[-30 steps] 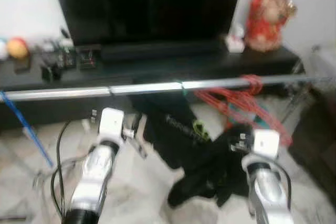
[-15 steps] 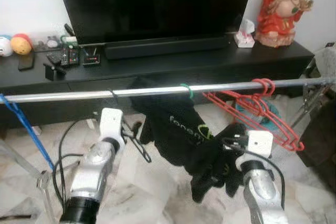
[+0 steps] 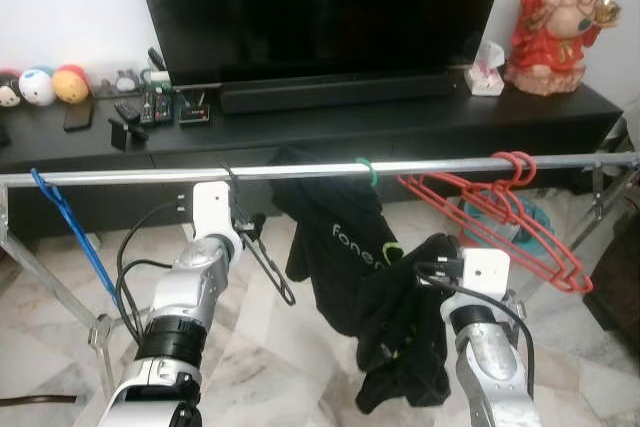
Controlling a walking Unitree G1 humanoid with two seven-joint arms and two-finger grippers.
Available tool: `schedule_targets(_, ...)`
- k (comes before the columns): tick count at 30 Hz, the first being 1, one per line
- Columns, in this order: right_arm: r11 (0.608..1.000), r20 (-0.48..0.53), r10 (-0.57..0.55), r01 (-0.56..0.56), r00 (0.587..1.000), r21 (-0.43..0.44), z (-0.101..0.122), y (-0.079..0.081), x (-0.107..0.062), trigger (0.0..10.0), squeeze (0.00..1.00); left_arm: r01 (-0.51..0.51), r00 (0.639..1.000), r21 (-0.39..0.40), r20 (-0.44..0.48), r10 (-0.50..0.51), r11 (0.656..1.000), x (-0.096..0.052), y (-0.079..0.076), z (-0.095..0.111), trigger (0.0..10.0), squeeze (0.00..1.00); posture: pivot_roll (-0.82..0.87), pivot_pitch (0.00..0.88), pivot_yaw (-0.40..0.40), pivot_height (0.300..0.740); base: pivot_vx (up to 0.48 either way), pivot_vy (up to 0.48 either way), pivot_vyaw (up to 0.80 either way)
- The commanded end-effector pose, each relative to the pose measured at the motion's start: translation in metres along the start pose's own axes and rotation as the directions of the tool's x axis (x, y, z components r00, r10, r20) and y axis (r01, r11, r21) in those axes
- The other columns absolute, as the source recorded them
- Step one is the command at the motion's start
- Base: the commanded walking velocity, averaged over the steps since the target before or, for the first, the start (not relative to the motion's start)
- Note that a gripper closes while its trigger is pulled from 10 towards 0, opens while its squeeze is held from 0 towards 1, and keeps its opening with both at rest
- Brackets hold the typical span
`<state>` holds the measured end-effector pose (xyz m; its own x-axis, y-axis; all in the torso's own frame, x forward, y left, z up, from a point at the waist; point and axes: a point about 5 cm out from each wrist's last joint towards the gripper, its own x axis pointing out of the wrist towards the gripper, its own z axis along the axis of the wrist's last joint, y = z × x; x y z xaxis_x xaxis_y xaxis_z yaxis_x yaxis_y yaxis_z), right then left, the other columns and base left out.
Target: Hang hanger
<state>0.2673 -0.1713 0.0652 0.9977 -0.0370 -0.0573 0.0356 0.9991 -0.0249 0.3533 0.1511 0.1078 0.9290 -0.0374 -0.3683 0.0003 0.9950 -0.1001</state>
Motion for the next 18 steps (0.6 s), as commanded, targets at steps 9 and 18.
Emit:
schedule_targets(9, 1.0, 0.033, 0.015, -0.015, 0.999, -0.005, 0.007, 0.004, 0.003, 10.0, 0.0, -0.042, 0.989, 0.062, -0.137, 0.05, 0.997, 0.005, 0.004, -0.021, 10.0, 0.0, 0.05, 0.0, 0.024, 0.74, 0.0, 0.0, 0.0)
schedule_targets(18, 1.0, 0.032, 0.022, -0.022, 0.999, -0.007, 0.007, 0.005, 0.004, 10.0, 0.0, -0.103, 0.984, 0.071, -0.136, 0.112, 0.992, 0.006, 0.014, -0.026, 10.0, 0.0, 0.05, 0.0, 0.023, 0.74, 0.0, 0.0, 0.0)
